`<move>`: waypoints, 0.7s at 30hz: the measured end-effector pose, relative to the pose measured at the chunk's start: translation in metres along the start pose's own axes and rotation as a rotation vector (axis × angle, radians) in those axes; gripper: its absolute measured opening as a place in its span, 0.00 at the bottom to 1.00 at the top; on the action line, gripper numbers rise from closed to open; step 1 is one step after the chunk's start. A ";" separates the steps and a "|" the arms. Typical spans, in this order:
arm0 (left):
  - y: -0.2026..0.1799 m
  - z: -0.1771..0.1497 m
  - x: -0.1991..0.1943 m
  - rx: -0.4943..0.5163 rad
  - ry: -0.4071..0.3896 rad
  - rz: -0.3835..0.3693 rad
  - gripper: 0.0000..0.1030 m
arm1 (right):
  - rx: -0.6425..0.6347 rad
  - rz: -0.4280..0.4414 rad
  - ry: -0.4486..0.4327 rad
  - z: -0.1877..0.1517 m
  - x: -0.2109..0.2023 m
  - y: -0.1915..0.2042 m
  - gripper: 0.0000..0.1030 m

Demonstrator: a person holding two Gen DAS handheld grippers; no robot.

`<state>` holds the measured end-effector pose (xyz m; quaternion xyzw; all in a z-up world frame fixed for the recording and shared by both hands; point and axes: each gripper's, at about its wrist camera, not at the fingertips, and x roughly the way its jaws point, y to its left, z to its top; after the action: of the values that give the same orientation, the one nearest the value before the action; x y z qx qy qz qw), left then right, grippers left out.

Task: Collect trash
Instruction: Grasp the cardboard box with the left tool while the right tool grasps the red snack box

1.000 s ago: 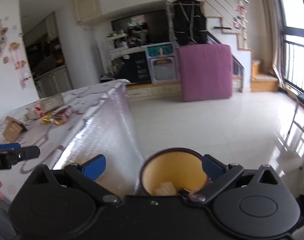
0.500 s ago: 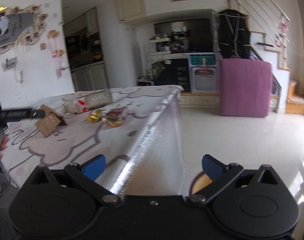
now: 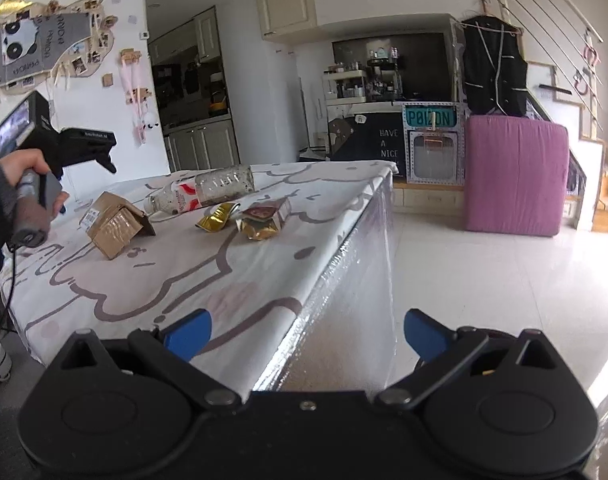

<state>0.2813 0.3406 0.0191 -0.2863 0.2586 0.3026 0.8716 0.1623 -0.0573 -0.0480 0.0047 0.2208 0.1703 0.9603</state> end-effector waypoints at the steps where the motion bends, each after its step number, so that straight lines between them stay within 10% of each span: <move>1: 0.000 0.000 0.008 -0.016 0.022 0.010 1.00 | 0.009 -0.001 -0.003 -0.001 0.000 -0.002 1.00; 10: 0.000 -0.019 0.048 -0.075 0.115 0.079 1.00 | 0.049 0.022 -0.042 0.007 0.009 -0.012 1.00; 21: 0.027 -0.019 0.050 0.128 0.077 -0.108 0.93 | 0.001 0.073 -0.072 0.057 0.079 0.013 1.00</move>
<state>0.2919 0.3646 -0.0340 -0.2550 0.2948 0.2269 0.8925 0.2493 -0.0151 -0.0287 0.0192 0.1860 0.2048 0.9608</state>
